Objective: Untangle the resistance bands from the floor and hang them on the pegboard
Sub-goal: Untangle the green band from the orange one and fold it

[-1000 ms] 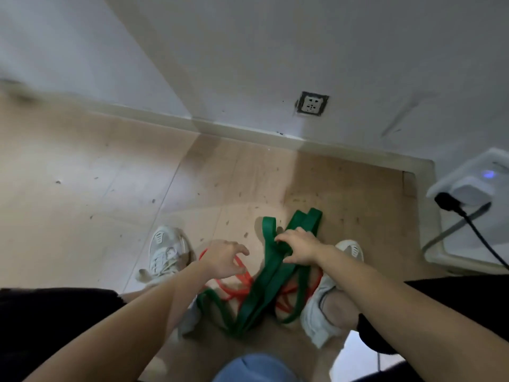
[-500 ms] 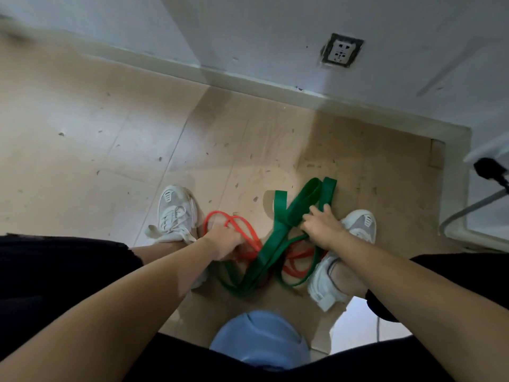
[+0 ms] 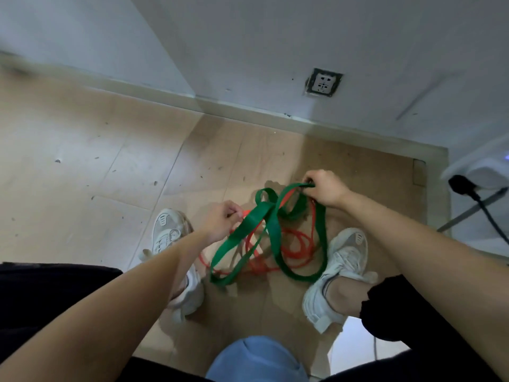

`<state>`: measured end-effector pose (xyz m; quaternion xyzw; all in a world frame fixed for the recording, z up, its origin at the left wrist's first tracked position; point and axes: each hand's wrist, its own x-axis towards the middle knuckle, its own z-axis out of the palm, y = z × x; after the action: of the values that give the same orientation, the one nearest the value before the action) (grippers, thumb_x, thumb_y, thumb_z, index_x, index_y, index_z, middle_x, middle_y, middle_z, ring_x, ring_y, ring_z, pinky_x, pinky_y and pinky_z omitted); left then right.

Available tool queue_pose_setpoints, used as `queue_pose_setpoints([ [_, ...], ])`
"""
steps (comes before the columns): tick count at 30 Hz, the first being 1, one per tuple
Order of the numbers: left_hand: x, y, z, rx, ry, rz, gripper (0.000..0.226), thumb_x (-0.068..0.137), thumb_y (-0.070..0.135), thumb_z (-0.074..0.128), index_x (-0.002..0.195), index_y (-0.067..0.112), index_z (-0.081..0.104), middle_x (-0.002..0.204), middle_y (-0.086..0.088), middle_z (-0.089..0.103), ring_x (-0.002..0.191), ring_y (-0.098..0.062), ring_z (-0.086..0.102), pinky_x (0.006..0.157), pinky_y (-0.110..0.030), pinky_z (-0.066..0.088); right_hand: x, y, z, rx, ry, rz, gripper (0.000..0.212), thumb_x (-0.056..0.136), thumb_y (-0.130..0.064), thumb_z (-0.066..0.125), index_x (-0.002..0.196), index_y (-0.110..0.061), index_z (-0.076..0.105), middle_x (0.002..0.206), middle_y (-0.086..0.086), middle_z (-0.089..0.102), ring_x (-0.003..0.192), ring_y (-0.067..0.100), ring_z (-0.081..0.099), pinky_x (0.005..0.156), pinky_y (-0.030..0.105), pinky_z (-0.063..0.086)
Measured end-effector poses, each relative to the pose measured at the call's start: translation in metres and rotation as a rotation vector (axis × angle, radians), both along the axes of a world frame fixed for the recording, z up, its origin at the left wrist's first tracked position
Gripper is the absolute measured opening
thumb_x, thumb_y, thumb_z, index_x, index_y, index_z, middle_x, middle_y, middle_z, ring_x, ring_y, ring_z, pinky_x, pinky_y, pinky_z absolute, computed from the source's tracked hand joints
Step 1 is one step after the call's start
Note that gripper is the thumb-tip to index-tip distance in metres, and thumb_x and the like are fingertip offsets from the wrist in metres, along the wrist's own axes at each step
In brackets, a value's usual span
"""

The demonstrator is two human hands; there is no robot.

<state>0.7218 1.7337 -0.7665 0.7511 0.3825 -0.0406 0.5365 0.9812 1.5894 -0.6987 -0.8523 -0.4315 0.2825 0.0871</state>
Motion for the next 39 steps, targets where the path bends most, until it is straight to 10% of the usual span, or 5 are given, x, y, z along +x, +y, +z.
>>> queue_pose_setpoints([
  [7, 0.045, 0.028, 0.059, -0.036, -0.326, 0.4, 0.014, 0.102, 0.015, 0.056, 0.11, 0.011, 0.067, 0.1, -0.003, 0.072, 0.096, -0.019, 0.068, 0.086, -0.027, 0.055, 0.03, 0.017, 0.082, 0.299, 0.224, -0.25, 0.017, 0.093, -0.026, 0.07, 0.091, -0.009, 0.068, 0.074, 0.003, 0.067, 0.061, 0.015, 0.064, 0.055, 0.024, 0.05],
  [14, 0.064, 0.015, 0.081, -0.166, -0.274, 0.224, 0.038, 0.098, 0.021, 0.063, 0.135, 0.013, 0.059, 0.127, -0.001, 0.064, 0.113, -0.014, 0.062, 0.091, -0.015, 0.05, 0.025, 0.013, 0.109, 0.239, 0.225, -0.113, 0.042, 0.089, -0.042, 0.073, 0.083, 0.0, 0.07, 0.074, 0.013, 0.073, 0.063, 0.024, 0.068, 0.064, 0.038, 0.055],
  [18, 0.08, 0.008, 0.095, -0.178, -0.287, 0.104, 0.071, 0.077, 0.048, 0.075, 0.142, 0.026, 0.055, 0.141, 0.004, 0.06, 0.134, -0.019, 0.053, 0.113, -0.042, 0.044, 0.024, 0.014, 0.122, 0.214, 0.221, -0.066, 0.047, 0.088, -0.046, 0.074, 0.08, 0.001, 0.07, 0.061, 0.004, 0.056, 0.054, 0.014, 0.049, 0.058, 0.029, 0.038],
  [24, 0.101, 0.005, 0.126, -0.105, -0.357, 0.009, 0.082, 0.088, 0.029, 0.076, 0.156, 0.031, 0.03, 0.158, 0.002, 0.041, 0.143, -0.019, 0.038, 0.109, -0.035, 0.044, 0.02, 0.017, 0.169, 0.233, 0.223, 0.1, 0.05, 0.074, -0.051, 0.079, 0.085, -0.002, 0.072, 0.068, 0.005, 0.058, 0.063, 0.015, 0.051, 0.062, 0.031, 0.04],
  [39, 0.128, 0.045, 0.306, 0.053, -0.54, -0.267, 0.035, 0.085, 0.016, 0.079, 0.117, 0.01, 0.065, 0.102, -0.005, 0.073, 0.097, -0.015, 0.069, 0.095, -0.028, 0.053, 0.035, 0.016, 0.327, 0.67, 0.301, -0.022, 0.027, 0.083, -0.016, 0.08, 0.107, -0.009, 0.07, 0.098, 0.016, 0.072, 0.085, 0.029, 0.068, 0.087, 0.047, 0.055],
])
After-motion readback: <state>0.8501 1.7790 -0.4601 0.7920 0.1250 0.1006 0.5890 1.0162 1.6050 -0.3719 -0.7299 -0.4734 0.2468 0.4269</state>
